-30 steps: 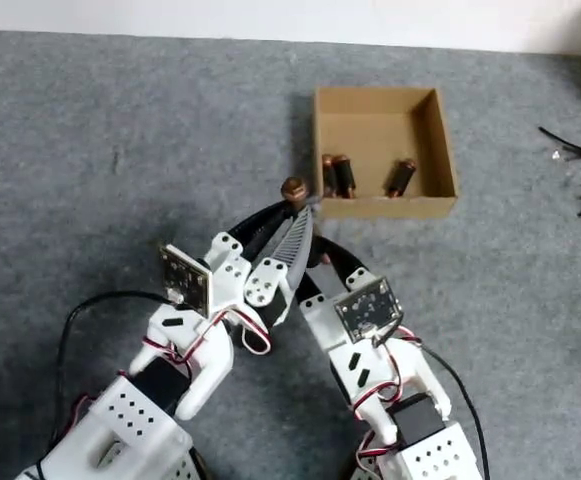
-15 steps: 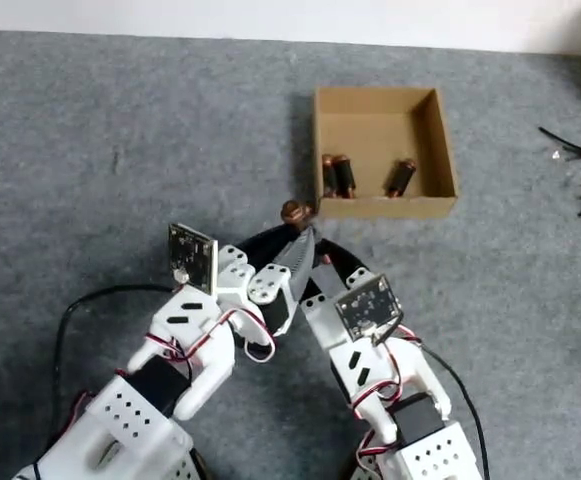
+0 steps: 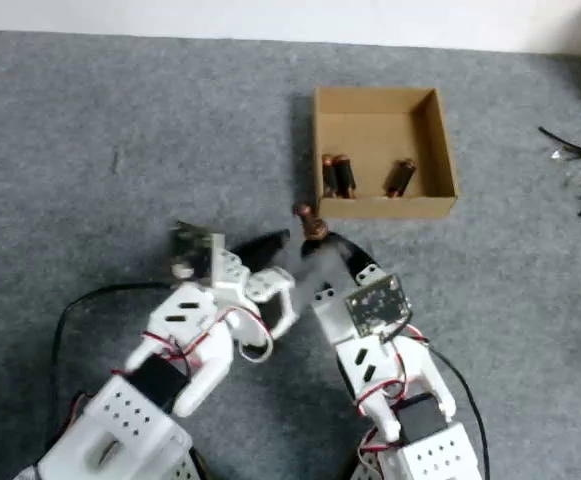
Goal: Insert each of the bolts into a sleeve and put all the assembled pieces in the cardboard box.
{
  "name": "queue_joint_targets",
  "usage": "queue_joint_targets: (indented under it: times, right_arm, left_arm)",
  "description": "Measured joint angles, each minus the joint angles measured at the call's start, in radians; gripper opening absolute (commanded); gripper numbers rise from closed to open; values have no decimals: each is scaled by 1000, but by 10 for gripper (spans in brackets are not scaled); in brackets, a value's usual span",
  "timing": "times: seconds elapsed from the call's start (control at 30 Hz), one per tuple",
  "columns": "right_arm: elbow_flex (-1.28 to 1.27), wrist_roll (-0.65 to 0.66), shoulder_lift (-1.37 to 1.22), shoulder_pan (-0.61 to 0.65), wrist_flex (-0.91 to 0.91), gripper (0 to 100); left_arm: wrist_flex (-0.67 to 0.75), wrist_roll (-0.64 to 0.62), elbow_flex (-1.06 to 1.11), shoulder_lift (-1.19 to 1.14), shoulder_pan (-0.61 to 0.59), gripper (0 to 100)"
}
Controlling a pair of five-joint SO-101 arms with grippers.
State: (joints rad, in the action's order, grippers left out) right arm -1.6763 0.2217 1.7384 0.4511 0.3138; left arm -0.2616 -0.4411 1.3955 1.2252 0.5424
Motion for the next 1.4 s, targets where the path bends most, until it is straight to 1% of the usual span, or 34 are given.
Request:
queue_joint_targets:
  times: [0.07,0.13,0.23,0.3,0.37,0.5,0.57,0.63,0.7,0.8,0.83,0.9,1.0,1.13,1.4]
  right_arm:
    - [0,0,5,-14,-2,4]
    - [0,0,2,-23,0,4]
    - [0,0,3,-29,0,4]
    - [0,0,3,-40,0,4]
    - [0,0,3,-54,0,4]
    - [0,0,3,-84,0,4]
    - [0,0,3,-97,0,4]
    - [0,0,3,-104,0,4]
    - [0,0,3,-104,0,4]
    - [0,0,3,-118,0,4]
    - [0,0,3,-127,0,4]
    - [0,0,3,-146,0,4]
    - [0,0,3,-184,0,4]
    - [0,0,3,-239,3,4]
    - [0,0,3,-245,80,4]
  left_arm:
    - [-32,3,-21,0,-14,251]
    - [-41,5,-28,0,-57,216]
    - [-44,5,-40,15,-97,207]
    - [-44,5,-46,64,-114,207]
    - [-57,5,-46,144,-110,206]
    - [-192,8,-43,373,-129,203]
    - [-269,41,-9,503,-150,203]
    - [-304,74,32,571,-178,191]
    - [-318,100,81,585,-209,139]
    - [-318,135,172,565,-272,16]
    - [-311,157,196,565,-288,0]
    - [-304,206,241,565,-318,19]
    - [-302,273,276,563,-361,6]
    - [-302,290,281,563,-408,7]
    - [-304,293,281,563,-503,10]
